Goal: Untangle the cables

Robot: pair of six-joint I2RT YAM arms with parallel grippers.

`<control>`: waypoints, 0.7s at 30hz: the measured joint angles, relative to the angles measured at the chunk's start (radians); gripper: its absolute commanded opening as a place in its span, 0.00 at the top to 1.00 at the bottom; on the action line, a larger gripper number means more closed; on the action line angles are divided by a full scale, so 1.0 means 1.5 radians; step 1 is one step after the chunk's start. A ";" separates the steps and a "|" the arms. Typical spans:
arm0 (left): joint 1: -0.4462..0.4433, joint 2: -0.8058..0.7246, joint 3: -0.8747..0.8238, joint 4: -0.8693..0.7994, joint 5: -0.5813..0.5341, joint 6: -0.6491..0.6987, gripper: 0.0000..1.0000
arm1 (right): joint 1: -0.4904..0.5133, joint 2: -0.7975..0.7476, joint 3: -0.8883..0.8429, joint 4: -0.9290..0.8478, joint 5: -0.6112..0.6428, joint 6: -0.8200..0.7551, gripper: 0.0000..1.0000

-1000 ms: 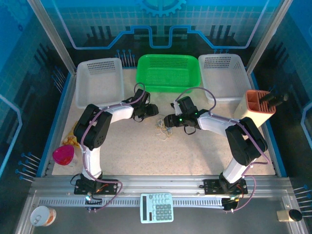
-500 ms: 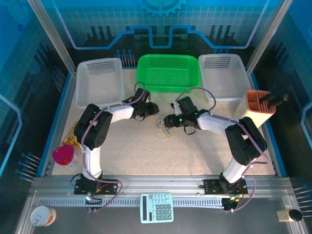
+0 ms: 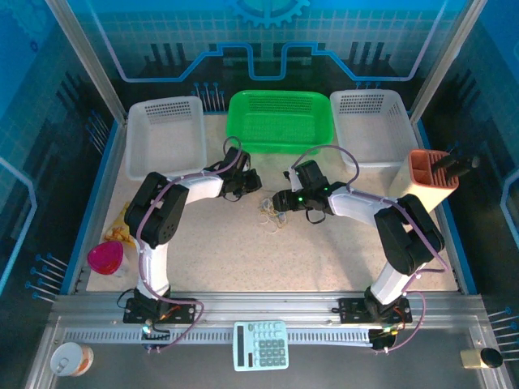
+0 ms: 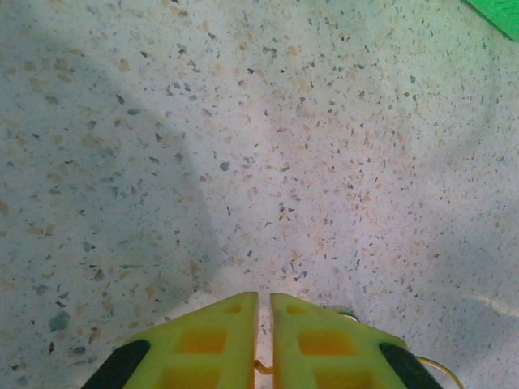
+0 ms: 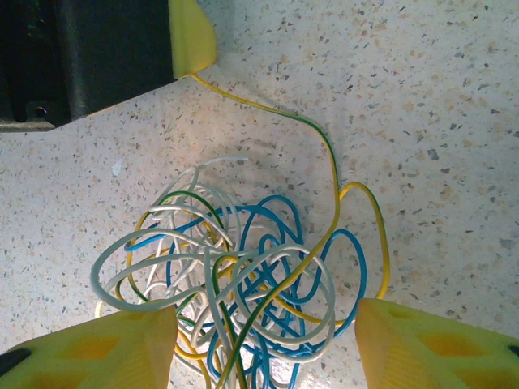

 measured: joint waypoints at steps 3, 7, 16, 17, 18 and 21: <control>0.000 0.000 0.000 0.001 0.000 -0.001 1.00 | 0.000 0.000 0.000 0.000 0.000 0.000 0.40; 0.000 0.000 0.000 0.002 0.002 0.003 1.00 | 0.000 0.000 0.000 0.000 0.000 0.000 0.40; 0.000 -0.053 0.000 -0.020 0.024 0.006 1.00 | -0.007 -0.030 0.000 -0.018 -0.002 -0.003 0.39; 0.000 -0.073 0.000 -0.025 0.030 0.009 1.00 | -0.012 -0.044 0.000 -0.021 -0.003 -0.003 0.38; 0.000 -0.091 0.004 -0.033 0.035 0.014 1.00 | -0.018 -0.060 0.000 -0.023 -0.003 -0.003 0.38; -0.003 -0.141 0.032 -0.055 0.048 0.023 1.00 | -0.040 -0.109 0.001 -0.028 -0.012 -0.003 0.38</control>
